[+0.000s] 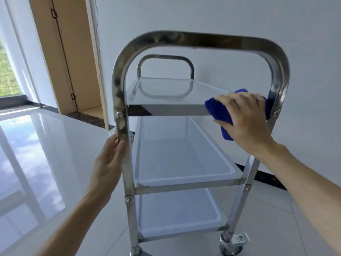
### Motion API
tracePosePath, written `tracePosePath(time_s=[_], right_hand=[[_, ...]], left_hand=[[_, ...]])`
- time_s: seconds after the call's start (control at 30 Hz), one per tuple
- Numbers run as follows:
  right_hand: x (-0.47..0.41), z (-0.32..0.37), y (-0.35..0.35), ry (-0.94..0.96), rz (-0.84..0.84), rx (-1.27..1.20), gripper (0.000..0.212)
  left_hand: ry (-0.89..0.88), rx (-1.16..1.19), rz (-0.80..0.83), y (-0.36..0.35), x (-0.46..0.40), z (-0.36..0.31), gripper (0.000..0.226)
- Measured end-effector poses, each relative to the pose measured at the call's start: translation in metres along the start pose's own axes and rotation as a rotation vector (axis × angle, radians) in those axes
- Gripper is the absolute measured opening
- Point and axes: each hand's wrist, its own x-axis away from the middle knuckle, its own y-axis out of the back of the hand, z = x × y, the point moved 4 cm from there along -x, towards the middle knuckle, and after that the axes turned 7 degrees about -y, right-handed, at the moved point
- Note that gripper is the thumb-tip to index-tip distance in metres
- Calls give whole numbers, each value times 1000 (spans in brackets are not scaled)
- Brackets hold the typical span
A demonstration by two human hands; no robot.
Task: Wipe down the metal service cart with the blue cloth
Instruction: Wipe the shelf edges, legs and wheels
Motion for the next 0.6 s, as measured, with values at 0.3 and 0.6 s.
tracePosePath(time_s=[0.3,0.6], right_hand=[[86,69,-50,-111,228,-396,45],[151,158,-90,-33,298,-349,33]], left_hand=[[250,-315,196,-3,14,45,36],[253,-443,309,6,25,80,22]])
